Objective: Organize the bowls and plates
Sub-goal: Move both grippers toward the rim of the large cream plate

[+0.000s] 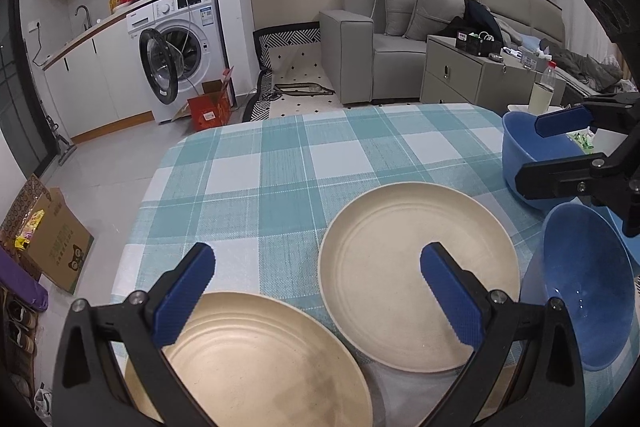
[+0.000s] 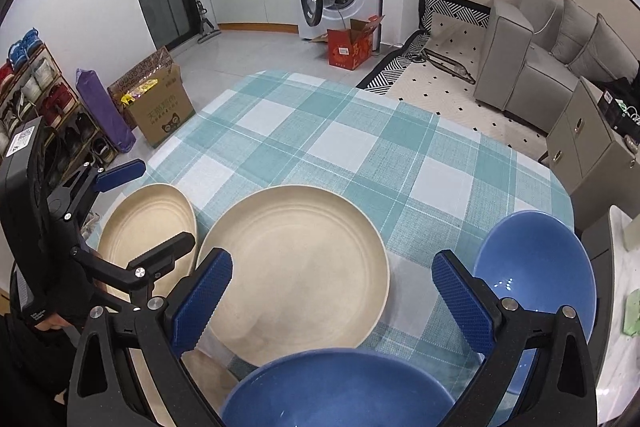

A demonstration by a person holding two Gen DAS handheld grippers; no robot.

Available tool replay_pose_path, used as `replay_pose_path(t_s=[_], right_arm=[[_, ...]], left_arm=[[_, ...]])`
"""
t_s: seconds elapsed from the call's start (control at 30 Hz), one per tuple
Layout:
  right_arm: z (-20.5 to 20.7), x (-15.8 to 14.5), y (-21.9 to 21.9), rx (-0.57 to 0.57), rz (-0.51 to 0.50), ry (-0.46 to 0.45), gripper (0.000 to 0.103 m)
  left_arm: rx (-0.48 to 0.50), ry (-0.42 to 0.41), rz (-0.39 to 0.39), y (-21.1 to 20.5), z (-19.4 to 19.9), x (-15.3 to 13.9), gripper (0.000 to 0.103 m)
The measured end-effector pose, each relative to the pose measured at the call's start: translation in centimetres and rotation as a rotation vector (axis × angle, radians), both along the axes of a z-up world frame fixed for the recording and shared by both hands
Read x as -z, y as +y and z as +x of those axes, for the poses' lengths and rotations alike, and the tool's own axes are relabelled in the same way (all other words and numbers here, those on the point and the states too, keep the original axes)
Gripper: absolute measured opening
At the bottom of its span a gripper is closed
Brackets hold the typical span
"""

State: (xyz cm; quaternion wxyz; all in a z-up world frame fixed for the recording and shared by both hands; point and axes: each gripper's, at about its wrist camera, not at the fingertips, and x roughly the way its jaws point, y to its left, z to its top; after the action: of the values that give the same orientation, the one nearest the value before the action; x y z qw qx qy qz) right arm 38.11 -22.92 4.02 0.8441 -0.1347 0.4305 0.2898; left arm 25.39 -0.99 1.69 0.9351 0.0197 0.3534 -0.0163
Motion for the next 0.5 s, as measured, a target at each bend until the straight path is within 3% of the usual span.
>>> replay_pose_path(t_s=[0.5], right_arm=[[2.6,4.4,1.8,-0.036,-0.121,0.139,0.098]], left_arm=[[0.027,0.091,0.03,-0.7,2.0,2.6,0.103]])
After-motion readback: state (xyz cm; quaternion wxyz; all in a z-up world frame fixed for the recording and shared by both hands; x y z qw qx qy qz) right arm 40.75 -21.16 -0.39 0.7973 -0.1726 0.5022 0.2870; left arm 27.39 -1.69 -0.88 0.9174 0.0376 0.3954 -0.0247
